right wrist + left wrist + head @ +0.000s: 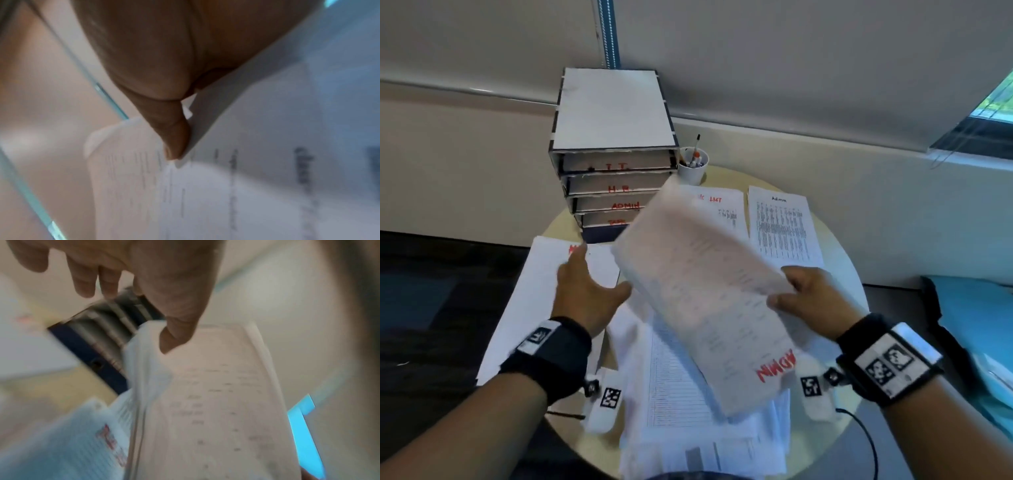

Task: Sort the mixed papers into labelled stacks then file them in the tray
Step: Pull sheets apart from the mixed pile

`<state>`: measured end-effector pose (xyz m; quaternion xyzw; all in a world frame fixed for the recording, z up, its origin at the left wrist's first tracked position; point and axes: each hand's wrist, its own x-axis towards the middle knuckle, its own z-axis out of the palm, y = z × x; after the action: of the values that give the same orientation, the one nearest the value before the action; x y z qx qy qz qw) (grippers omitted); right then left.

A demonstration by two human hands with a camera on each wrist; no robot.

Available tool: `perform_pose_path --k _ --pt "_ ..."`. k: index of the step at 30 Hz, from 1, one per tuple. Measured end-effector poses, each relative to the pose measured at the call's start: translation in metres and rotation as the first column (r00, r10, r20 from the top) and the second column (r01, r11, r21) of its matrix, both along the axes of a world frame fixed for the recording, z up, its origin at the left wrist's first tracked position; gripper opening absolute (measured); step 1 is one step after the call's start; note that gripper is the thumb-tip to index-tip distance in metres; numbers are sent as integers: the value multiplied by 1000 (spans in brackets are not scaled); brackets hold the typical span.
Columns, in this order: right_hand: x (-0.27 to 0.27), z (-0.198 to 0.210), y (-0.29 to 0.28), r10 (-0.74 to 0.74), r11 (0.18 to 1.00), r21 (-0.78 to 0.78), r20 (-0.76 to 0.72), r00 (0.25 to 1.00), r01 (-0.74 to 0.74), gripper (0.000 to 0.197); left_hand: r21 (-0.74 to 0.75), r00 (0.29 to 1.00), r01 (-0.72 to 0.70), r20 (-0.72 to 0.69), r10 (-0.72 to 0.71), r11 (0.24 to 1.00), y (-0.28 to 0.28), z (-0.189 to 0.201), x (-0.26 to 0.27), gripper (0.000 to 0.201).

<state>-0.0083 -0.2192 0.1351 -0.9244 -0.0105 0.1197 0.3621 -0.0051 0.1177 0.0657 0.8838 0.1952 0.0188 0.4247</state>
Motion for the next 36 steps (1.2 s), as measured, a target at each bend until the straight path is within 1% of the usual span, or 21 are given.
perform_pose_path --k 1,2,3,4,5,6,7,8,10,12,14,16,18,20,22,25,28,30,32,34,36 --pt "-2 3 -1 -23 993 114 3 1000 23 16 -279 994 -10 -104 -20 960 -3 -6 -1 109" --pt "-3 3 1 -47 976 215 7 999 45 14 -536 982 -2 -162 -101 844 -10 -11 -2 109" --pt "-5 1 4 -89 953 293 11 996 81 13 -701 969 23 -159 -188 713 -18 -13 -3 98" --pt "-5 -3 10 -138 933 338 16 990 124 13 -776 967 83 -89 -239 625 -26 -10 0 81" --pt "-6 -8 15 -185 919 359 27 982 163 12 -778 968 161 3 -253 607 -36 -5 2 62" --pt "-7 -15 21 -231 913 354 44 972 201 11 -738 969 218 89 -229 638 -45 3 5 46" --pt "-9 -22 27 -276 905 352 62 959 238 7 -678 966 255 159 -201 689 -52 11 7 36" --pt "-10 -30 33 -326 891 358 71 943 281 3 -604 959 279 220 -180 746 -57 17 10 32" --pt "-15 -40 42 -428 828 424 58 902 366 5 -456 925 314 344 -160 833 -64 25 10 29" --pt "-20 -49 48 -491 762 499 28 870 414 6 -371 892 321 428 -146 871 -68 25 5 32" --pt "-26 -56 52 -514 747 503 20 858 436 9 -378 900 294 418 -121 878 -67 17 -1 40" --pt "-30 -65 51 -498 738 520 -13 867 431 8 -405 918 271 382 -107 874 -63 3 -7 46" --pt "-35 -73 49 -471 715 550 -76 879 431 25 -422 928 273 352 -121 864 -62 -8 -14 47" --pt "-36 -79 49 -476 696 551 -125 870 460 32 -432 945 261 298 -137 863 -65 -16 -16 45" --pt "-35 -82 52 -486 689 539 -153 861 485 29 -443 955 256 255 -153 859 -69 -21 -15 43" --pt "-30 -79 57 -516 687 523 -138 845 505 17 -419 949 276 262 -175 865 -72 -22 -11 38" --pt "-26 -74 56 -530 655 567 -126 839 499 19 -396 949 247 284 -138 884 -70 -18 -10 32" --pt "-26 -76 57 -504 667 564 -139 853 486 22 -403 955 242 260 -143 883 -68 -24 -10 34" --pt "-26 -82 59 -485 693 518 -179 856 501 23 -398 965 246 183 -186 884 -68 -35 -10 33" --pt "-24 -85 55 -488 732 454 -170 856 508 25 -323 969 246 120 -218 914 -68 -42 -8 29" --pt "-20 -78 44 -532 751 412 -85 843 515 29 -229 966 251 124 -227 940 -66 -38 -5 22"
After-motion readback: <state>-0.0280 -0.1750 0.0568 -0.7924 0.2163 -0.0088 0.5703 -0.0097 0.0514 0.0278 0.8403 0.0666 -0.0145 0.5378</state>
